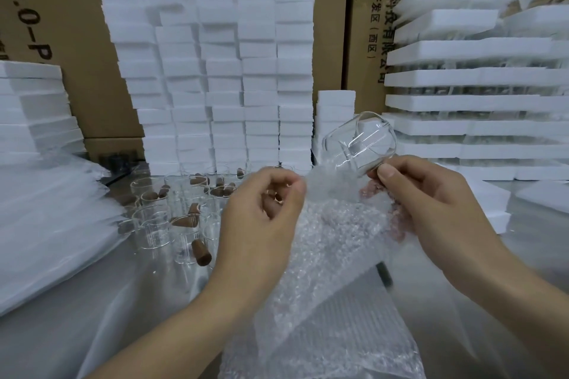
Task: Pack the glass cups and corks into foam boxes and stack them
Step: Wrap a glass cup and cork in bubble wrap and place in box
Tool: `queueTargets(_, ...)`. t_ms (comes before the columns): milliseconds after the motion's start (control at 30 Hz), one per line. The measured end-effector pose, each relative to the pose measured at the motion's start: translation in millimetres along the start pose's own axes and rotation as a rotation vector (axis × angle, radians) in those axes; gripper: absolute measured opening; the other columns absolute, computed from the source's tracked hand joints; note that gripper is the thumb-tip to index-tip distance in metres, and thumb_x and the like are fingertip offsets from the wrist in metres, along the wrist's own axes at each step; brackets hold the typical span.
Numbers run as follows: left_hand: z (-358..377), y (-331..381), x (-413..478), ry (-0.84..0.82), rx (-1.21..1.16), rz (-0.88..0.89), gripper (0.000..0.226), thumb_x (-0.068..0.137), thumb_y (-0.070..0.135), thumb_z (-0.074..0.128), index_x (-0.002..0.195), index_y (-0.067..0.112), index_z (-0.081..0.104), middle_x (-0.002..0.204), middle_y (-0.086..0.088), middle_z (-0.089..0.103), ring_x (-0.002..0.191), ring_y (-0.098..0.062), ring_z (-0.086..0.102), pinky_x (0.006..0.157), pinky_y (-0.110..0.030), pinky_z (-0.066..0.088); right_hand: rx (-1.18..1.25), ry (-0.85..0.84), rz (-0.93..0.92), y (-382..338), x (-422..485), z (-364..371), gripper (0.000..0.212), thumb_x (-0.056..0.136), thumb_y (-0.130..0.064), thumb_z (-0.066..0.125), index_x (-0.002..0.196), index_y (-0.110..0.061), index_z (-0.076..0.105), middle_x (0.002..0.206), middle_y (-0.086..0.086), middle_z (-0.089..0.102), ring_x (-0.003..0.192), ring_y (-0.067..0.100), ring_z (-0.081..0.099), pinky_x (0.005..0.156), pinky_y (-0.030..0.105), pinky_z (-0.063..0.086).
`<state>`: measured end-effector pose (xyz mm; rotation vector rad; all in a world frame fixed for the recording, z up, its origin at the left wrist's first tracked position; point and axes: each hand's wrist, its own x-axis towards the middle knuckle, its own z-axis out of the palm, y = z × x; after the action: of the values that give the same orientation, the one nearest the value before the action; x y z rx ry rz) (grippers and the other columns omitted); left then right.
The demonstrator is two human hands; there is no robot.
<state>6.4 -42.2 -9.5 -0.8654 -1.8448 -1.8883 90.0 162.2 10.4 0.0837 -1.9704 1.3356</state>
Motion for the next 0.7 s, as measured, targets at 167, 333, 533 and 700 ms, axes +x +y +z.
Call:
queueTargets(167, -8, 10, 7, 0.134, 0.005, 0.101, 0.01, 0.105, 0.029, 0.068, 0.099, 0.036, 0.073, 0.096, 0.013, 0.068, 0.071, -0.006, 0.053, 0.063, -0.013, 0.043, 0.032, -0.022, -0.077, -8, -4, 3, 0.019, 0.099, -0.038, 0.061, 0.095, -0.028, 0.076, 0.089, 0.001, 0.078, 0.057, 0.012, 0.061, 0.056, 0.013, 0.046)
queueTargets(333, -16, 19, 14, 0.209, 0.045, 0.193, 0.007, 0.107, 0.027, 0.064, 0.104, 0.032, 0.069, 0.101, 0.012, 0.068, 0.076, -0.005, 0.057, 0.067, -0.014, 0.042, -0.05, -0.025, -0.073, -6, -4, 5, 0.017, 0.104, -0.03, 0.065, 0.094, -0.033, 0.078, 0.088, -0.005, 0.079, 0.088, 0.009, 0.074, 0.08, 0.017, 0.051)
queueTargets(533, -18, 19, 12, 0.152, 0.217, 0.326, 0.01, 0.108, 0.027, 0.063, 0.105, 0.036, 0.067, 0.107, 0.016, 0.064, 0.101, -0.015, 0.062, 0.078, -0.018, 0.043, -0.397, -0.042, -0.097, -6, -8, 1, 0.013, 0.099, -0.039, 0.062, 0.093, -0.038, 0.074, 0.09, -0.019, 0.074, 0.075, -0.003, 0.064, 0.066, 0.012, 0.041)
queueTargets(700, -15, 9, 10, 0.049, 0.465, 0.581, 0.01, 0.106, 0.023, 0.065, 0.11, 0.021, 0.073, 0.109, 0.011, 0.059, 0.1, -0.01, 0.06, 0.089, -0.025, 0.046, -0.632, -0.105, -0.176, -5, -11, 5, 0.012, 0.099, -0.047, 0.057, 0.099, -0.047, 0.068, 0.093, -0.029, 0.065, 0.091, -0.001, 0.056, 0.067, 0.017, 0.037)
